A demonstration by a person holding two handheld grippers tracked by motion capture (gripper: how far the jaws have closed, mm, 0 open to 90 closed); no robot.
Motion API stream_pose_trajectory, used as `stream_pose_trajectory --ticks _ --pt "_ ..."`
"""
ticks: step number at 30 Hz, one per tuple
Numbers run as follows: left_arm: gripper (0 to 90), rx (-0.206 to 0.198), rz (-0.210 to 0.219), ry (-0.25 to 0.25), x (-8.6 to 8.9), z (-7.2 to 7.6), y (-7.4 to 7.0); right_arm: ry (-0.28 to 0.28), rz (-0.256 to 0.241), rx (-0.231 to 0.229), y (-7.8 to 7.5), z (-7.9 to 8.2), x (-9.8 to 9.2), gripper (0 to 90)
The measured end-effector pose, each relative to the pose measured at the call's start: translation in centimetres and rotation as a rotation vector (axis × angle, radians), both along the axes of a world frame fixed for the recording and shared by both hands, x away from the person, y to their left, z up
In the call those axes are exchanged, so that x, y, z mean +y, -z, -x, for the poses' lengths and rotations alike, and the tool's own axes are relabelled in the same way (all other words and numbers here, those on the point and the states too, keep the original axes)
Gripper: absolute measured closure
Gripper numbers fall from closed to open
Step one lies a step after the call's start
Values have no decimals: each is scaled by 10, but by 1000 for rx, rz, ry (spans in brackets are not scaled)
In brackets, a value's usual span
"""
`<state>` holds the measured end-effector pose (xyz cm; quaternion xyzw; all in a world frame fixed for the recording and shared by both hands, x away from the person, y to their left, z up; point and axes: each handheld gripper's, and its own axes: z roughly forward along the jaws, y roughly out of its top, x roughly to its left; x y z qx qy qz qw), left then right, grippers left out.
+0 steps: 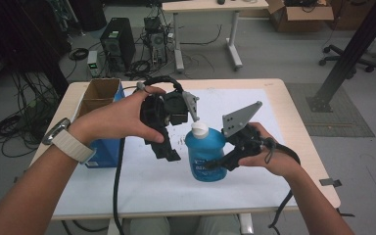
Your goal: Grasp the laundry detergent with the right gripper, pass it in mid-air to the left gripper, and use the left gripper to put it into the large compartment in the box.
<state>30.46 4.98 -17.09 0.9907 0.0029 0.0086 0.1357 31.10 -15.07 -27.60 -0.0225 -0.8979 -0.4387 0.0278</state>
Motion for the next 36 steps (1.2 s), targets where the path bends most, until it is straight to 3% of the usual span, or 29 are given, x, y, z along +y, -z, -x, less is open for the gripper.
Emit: stream_pose_trajectory --ticks 11,36 --pt "50 -3 21 -4 0 -1 1 -5 33 9 3 -3 10 439" --pt "50 -13 4 -20 -9 -5 7 -27 62 22 3 -7 30 439"
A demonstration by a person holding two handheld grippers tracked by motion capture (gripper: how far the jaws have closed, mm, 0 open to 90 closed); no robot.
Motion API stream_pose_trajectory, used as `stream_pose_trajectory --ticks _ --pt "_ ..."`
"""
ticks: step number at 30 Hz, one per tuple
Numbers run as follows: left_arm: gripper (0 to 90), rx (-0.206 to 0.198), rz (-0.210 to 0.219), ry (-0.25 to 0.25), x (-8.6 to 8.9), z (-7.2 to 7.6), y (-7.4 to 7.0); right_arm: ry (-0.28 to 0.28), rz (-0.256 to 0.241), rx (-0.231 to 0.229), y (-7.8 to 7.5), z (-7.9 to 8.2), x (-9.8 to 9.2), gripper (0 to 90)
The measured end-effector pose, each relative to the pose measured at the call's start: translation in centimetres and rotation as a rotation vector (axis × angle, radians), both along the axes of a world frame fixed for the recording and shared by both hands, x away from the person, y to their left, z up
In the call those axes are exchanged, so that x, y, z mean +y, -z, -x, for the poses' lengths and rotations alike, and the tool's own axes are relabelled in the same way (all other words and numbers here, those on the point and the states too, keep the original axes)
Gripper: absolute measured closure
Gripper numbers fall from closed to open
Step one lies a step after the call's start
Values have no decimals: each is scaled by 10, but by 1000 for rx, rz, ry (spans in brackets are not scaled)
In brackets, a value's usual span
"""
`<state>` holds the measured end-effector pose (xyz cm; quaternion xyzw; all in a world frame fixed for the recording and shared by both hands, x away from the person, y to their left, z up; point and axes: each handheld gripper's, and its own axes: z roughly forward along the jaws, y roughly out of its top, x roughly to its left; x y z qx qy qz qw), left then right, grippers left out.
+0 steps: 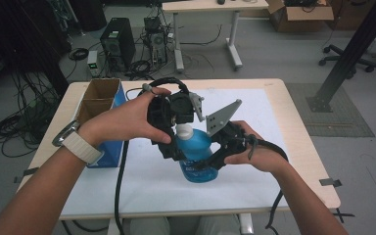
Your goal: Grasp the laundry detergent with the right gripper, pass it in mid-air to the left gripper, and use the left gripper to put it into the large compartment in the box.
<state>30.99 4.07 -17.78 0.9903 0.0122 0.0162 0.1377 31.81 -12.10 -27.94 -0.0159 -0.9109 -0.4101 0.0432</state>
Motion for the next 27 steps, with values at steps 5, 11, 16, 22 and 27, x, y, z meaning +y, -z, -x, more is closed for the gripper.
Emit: stream_pose_trajectory --ticks 5,11,16,22,27 --pt "51 1 -3 -3 -1 -1 1 -4 1 -2 -1 -1 3 438" --pt "51 0 -2 0 -3 -2 2 -7 7 -4 -1 -1 4 439" --pt "52 5 -6 1 -4 -3 6 -4 13 -3 -1 -2 4 438" --pt "74 1 -9 10 -6 -4 8 -3 18 -3 -1 -1 5 439" --pt "102 3 -10 13 -7 -3 9 -1 17 -2 0 -1 5 438"
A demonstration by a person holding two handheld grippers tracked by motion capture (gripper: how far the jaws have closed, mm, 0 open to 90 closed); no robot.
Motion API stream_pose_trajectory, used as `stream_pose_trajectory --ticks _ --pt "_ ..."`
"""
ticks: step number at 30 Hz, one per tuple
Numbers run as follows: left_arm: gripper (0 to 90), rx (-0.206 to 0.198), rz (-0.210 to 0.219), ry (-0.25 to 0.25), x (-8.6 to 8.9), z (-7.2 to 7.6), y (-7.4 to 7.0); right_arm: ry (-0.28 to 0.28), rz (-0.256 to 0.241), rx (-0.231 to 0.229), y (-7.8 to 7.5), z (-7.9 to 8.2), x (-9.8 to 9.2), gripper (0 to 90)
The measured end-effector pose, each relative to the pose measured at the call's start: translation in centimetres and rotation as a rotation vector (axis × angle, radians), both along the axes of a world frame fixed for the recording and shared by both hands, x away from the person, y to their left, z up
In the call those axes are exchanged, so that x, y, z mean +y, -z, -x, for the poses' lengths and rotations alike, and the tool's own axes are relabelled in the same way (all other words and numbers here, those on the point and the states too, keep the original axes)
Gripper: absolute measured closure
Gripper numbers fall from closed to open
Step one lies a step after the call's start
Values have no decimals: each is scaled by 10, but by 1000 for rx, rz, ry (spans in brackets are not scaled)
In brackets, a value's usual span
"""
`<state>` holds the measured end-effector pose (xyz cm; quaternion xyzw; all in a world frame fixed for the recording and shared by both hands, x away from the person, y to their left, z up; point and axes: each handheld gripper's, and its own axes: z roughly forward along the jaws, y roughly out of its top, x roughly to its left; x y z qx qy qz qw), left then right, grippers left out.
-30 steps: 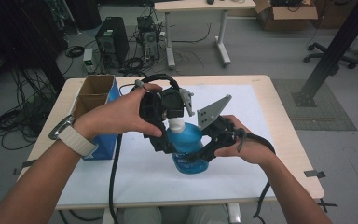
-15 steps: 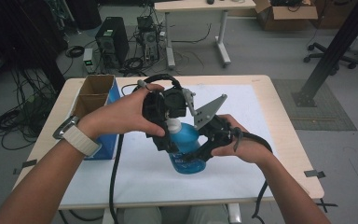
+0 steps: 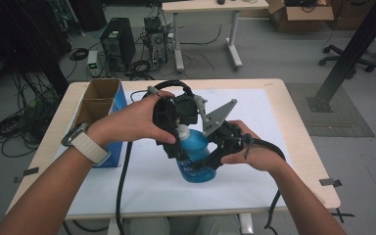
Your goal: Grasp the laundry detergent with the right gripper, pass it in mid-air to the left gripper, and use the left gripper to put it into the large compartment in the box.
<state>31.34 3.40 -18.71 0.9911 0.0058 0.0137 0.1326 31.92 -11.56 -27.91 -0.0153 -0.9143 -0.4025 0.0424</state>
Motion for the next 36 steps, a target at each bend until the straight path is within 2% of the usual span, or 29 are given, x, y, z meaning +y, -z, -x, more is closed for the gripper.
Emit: stream_pose_trajectory --ticks 5,36 --pt "144 15 3 1 -1 1 1 1 1 2 0 0 0 438" --pt "306 23 0 21 -2 2 8 3 12 0 2 2 -2 438"
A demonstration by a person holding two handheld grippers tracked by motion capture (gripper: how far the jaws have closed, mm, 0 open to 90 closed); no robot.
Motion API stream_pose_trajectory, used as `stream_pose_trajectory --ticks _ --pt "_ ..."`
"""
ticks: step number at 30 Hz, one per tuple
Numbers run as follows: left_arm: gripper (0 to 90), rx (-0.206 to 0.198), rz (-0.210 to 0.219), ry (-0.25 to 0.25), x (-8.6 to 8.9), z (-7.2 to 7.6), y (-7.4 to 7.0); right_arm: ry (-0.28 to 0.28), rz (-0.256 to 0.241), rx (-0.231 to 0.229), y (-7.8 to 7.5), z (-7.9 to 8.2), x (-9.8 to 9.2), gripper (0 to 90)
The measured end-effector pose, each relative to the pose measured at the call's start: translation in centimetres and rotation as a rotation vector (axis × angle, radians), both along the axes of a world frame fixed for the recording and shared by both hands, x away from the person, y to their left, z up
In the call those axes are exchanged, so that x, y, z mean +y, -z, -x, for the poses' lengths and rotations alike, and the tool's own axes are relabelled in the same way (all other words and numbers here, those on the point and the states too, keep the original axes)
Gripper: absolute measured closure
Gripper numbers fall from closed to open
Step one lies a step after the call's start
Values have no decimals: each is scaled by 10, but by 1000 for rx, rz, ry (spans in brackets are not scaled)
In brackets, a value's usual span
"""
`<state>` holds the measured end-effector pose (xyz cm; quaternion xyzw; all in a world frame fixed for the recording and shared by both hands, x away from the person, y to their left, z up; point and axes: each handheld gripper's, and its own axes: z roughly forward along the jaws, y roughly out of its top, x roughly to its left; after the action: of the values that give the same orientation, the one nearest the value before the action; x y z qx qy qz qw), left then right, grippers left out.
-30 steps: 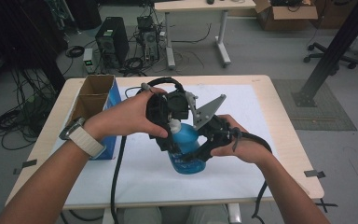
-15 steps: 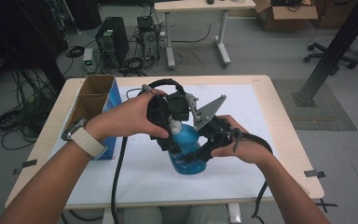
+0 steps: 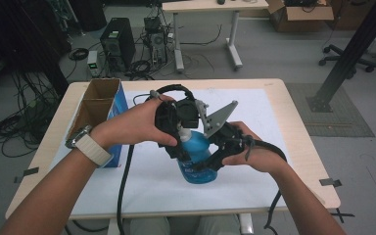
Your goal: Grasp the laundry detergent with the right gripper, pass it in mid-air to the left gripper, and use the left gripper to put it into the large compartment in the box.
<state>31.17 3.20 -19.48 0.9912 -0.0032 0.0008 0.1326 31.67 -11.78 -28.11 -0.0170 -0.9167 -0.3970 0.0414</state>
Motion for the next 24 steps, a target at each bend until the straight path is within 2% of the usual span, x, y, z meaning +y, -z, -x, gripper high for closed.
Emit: stream_pose_trajectory --ticks 4,8,15,24 --pt "312 5 -3 -3 0 0 1 -2 1 1 0 1 1 438" --pt "359 8 1 -2 1 0 2 -5 1 1 1 1 1 438" --pt "371 22 -6 -5 1 -1 5 -6 6 2 3 1 2 438" --pt "375 4 -29 10 -1 1 6 -3 11 -4 5 3 3 437"
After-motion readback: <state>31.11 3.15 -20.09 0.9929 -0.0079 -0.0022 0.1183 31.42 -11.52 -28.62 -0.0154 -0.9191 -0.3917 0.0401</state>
